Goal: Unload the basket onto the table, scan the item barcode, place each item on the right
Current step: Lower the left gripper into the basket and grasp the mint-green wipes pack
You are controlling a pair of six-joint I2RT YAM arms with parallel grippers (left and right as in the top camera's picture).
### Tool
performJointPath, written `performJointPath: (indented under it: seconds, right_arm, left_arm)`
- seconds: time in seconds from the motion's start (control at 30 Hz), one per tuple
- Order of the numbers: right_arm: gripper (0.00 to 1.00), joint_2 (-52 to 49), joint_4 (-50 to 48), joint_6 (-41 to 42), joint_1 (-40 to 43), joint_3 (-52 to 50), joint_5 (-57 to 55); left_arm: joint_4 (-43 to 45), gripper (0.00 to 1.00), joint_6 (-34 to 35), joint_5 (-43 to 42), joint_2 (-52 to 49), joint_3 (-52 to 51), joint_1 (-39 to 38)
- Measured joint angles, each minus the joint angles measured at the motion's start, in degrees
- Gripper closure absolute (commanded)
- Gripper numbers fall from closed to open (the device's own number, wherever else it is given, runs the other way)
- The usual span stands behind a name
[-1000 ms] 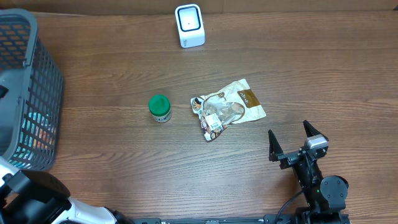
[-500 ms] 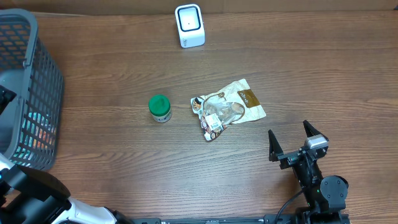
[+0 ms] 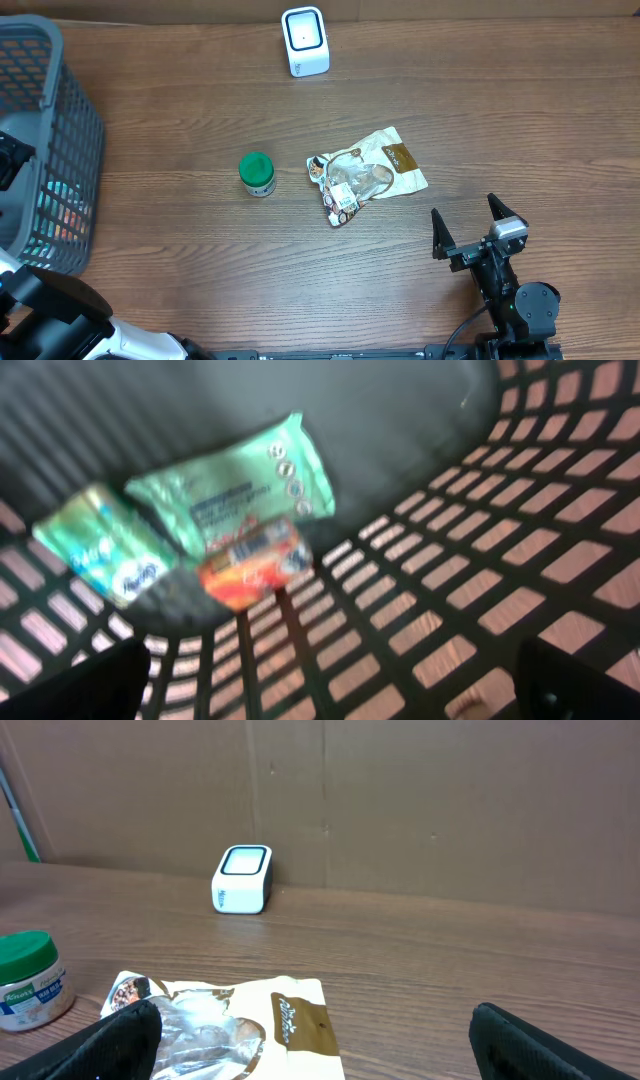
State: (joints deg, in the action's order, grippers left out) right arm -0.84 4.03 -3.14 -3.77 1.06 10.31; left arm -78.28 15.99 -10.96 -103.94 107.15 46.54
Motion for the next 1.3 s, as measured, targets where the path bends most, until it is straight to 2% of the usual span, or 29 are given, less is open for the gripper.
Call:
performJointPath:
  seconds: [0.13,0.47,0.7,0.97,1.2,1.3]
  right_arm:
    - [0.00,0.0,0.0,0.0,0.0,0.0,0.0]
    - [0.00,0.0,0.0,0.0,0.0,0.0,0.0]
    - [0.00,0.0,0.0,0.0,0.0,0.0,0.0]
    - [0.00,0.0,0.0,0.0,0.0,0.0,0.0]
    - [0.00,0.0,0.0,0.0,0.0,0.0,0.0]
    - [0.00,0.0,0.0,0.0,0.0,0.0,0.0]
  left_arm:
    - [-4.0,0.00,0.1,-0.2,0.0,0.0,0.0]
    - [-3.0,0.00,0.1,-0.2,0.0,0.0,-0.6]
    - [0.8,0.00,0.1,0.2,0.0,0.0,-0.8]
    - [6.3,0.00,0.0,4.9,0.0,0.0,-0.8]
    - [11.7,0.00,-2.6,6.8,0.0,-0.4,-0.8]
    - [12.2,0.04,-4.4,6.7,-0.1,-1.5,-0.8]
